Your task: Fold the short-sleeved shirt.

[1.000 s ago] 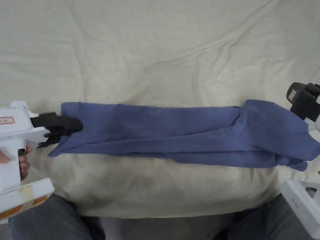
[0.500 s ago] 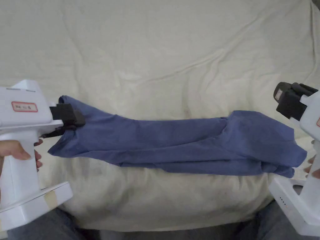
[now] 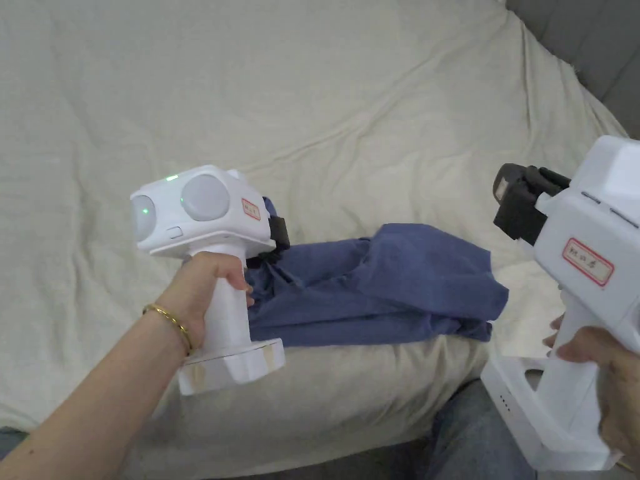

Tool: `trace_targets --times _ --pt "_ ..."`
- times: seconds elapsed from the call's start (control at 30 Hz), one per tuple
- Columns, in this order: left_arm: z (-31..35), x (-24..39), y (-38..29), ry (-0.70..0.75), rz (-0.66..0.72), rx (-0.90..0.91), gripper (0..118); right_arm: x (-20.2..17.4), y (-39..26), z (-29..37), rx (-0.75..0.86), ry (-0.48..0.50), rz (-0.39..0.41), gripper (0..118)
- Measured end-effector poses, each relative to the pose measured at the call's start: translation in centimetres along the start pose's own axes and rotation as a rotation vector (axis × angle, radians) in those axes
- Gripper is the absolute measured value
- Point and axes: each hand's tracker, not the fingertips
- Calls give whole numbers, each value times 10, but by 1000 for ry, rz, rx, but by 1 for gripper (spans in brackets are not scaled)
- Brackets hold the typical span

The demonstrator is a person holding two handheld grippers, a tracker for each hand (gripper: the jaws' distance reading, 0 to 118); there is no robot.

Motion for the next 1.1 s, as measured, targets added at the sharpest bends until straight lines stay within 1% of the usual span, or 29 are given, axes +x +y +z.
trace_targets --times 0.03,0.1,0.13,0.17,0.23,0.3,0.37,0.4,0.43,0.47,0.5,0.53,0.57,0.6,0.63,0.7,0.77,0.83,0.9,0.97,1.03,1.1 --pt "-12 2 -4 17 3 -40 17 2 -1 2 0 -3 -5 1" --pt "-35 6 -12 30 14 -128 70 7 -3 6 4 -13 -10 1" --pt "-40 6 -13 10 7 -165 85 8 -3 6 1 -17 -14 1" --pt "-40 6 -15 -26 11 -176 91 10 -4 5 -3 -19 -20 1" --pt "-23 11 -13 -82 5 -100 90 12 -4 5 -11 -22 -25 1" --pt "0 12 -8 -139 -33 -46 91 13 -4 4 -17 -26 -15 1" --pt "25 10 -4 -142 -94 43 91 14 -2 3 -22 -23 -9 1" --pt "35 8 -3 -112 -118 104 91 14 -2 3 -22 -20 -8 1" --pt "42 5 -4 -73 -135 162 87 13 -1 3 -21 -16 -8 1" --pt "46 1 -6 -10 -152 218 74 12 -1 3 -19 -12 -5 1" --pt "47 -2 -6 64 -170 243 53 12 0 3 -17 -11 -2 1" --pt "44 -4 -9 131 -187 241 28 12 0 3 -14 -10 -1 1" --pt "36 -6 -13 195 -209 215 8 11 1 2 -14 -7 -1 1" --pt "27 -9 -19 223 -233 176 5 11 1 2 -14 -3 -3 1" --pt "16 -11 -23 221 -237 145 4 11 1 2 -14 -1 -3 1" --pt "1 -11 -40 156 -202 72 3 10 0 2 -17 2 -5 1" --pt "-13 -6 -56 57 -198 28 2 13 -2 3 -23 17 -29 1" --pt "-22 9 -73 61 -232 29 2 13 -3 3 -29 9 -34 1" --pt "-28 27 -90 109 -356 70 2 17 -6 4 -36 14 -51 1" --pt "-28 44 -106 206 -513 126 2 19 -7 6 -44 21 -63 1" --pt "-27 56 -121 205 -666 130 2 18 -8 7 -43 11 -56 1" --pt "-26 66 -134 164 -734 127 2 18 -9 8 -43 4 -55 1"
